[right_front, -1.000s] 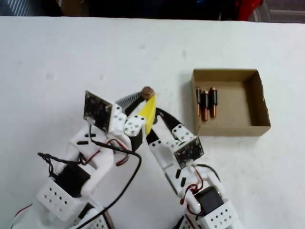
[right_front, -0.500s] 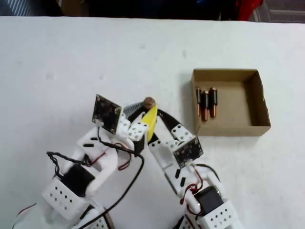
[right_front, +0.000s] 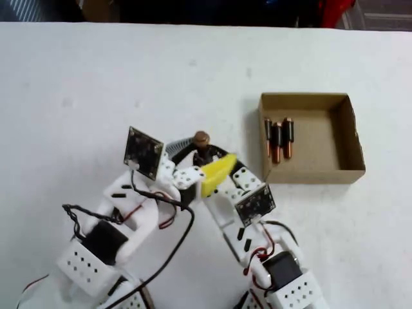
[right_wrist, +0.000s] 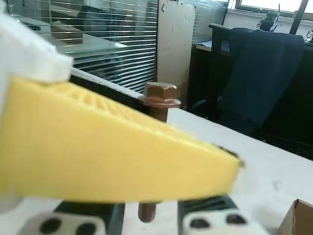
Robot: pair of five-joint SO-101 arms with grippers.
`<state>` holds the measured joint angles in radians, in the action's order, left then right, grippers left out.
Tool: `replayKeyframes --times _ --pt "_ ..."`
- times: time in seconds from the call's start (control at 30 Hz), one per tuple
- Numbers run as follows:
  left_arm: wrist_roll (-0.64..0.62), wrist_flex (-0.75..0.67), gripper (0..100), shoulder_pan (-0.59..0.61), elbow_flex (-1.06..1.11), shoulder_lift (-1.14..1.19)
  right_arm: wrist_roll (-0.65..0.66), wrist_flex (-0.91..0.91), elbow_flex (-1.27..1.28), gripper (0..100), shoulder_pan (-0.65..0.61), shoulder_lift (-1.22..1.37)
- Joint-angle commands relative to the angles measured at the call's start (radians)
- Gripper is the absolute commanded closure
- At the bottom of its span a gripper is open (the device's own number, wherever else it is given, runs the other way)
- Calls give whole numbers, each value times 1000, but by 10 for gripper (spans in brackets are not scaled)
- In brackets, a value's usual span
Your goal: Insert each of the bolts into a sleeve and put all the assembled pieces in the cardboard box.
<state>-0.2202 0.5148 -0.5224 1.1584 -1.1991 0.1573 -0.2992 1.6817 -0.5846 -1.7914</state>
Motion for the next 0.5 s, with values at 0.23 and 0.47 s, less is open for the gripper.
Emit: replayKeyframes --times 0.23,0.47 --pt "-3 -6 615 36 -14 -15 12 22 8 981 -2 -10" --pt "2 -71 615 105 -8 -15 12 22 8 981 -2 -10"
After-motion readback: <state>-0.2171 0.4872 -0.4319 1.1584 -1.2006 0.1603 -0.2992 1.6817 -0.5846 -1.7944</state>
